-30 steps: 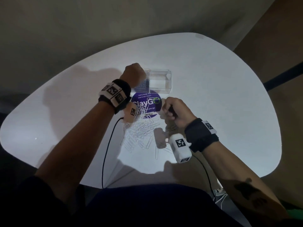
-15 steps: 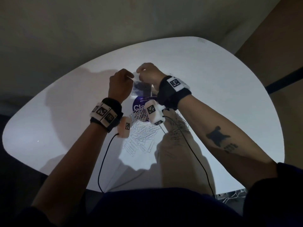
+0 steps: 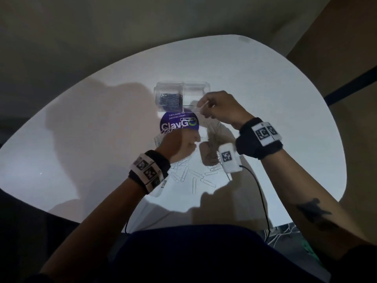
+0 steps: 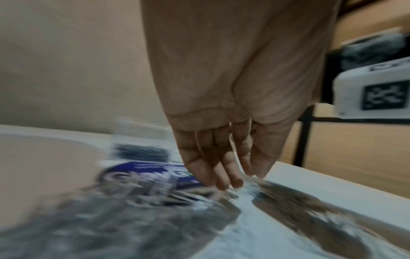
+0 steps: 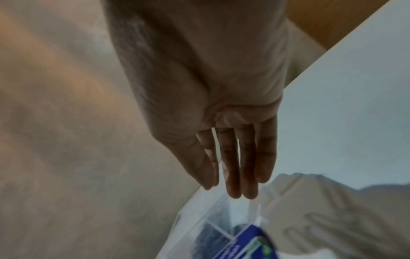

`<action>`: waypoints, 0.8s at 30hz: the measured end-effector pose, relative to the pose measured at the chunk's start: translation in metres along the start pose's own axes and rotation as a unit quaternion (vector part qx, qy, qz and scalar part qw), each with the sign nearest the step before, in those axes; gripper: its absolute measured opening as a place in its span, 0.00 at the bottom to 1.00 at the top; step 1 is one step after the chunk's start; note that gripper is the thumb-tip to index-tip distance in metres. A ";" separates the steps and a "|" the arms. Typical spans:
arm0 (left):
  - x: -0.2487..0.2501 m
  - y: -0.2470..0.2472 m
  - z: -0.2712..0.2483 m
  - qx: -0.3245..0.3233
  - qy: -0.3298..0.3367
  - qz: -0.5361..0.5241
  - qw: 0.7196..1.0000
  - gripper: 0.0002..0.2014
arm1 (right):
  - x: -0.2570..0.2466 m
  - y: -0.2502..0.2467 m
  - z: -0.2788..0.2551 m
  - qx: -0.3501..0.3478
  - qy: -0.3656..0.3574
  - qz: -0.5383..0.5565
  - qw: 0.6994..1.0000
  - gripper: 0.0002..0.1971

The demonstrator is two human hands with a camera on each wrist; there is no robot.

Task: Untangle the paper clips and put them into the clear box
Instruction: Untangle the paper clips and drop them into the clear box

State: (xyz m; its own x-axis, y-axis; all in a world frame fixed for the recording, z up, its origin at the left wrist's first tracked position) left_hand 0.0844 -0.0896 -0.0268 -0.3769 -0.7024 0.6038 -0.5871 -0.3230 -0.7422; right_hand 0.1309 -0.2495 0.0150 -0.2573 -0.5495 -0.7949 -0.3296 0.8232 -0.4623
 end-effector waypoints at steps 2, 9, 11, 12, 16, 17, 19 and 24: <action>0.019 0.020 0.006 -0.028 0.007 0.061 0.998 0.11 | 0.028 -0.008 -0.014 0.025 0.021 -0.017 0.999 0.10; 0.055 0.060 0.021 -0.023 0.096 0.166 0.981 0.24 | 0.093 -0.016 -0.071 0.042 0.063 -0.125 0.989 0.07; 0.054 0.058 0.023 -0.001 0.091 0.142 0.986 0.14 | 0.103 -0.008 -0.082 0.023 0.061 -0.138 0.988 0.06; 0.051 0.057 0.025 0.003 0.087 0.134 0.987 0.10 | 0.106 -0.004 -0.086 0.014 0.060 -0.133 0.989 0.07; 0.036 0.050 0.028 0.037 0.070 0.114 0.990 0.05 | 0.111 0.014 -0.089 0.007 0.046 -0.167 0.985 0.11; 0.034 0.047 0.027 0.049 0.068 0.104 0.991 0.05 | 0.110 0.017 -0.088 0.017 0.040 -0.178 0.983 0.11; 0.032 0.039 0.025 0.061 0.071 0.067 0.993 0.04 | 0.109 0.022 -0.084 0.024 0.031 -0.195 0.980 0.10; 0.016 0.018 0.018 0.058 -0.002 0.003 0.998 0.02 | 0.109 0.023 -0.077 -0.012 0.028 -0.202 0.979 0.09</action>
State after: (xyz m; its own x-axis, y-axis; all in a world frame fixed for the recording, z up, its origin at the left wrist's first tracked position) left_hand 0.0809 -0.1179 -0.0358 -0.3775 -0.7062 0.5990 -0.4986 -0.3900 -0.7741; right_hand 0.0252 -0.3016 -0.0519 -0.1511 -0.8367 -0.5263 -0.4365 0.5342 -0.7239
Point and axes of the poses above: each hand's wrist, its own z-axis towards the middle knuckle, its own y-axis out of the palm, x = y × z, the point moved 4 cm from there along z, towards the middle knuckle, and after that the axes turned 4 degrees about -x, right-handed, at the moved point
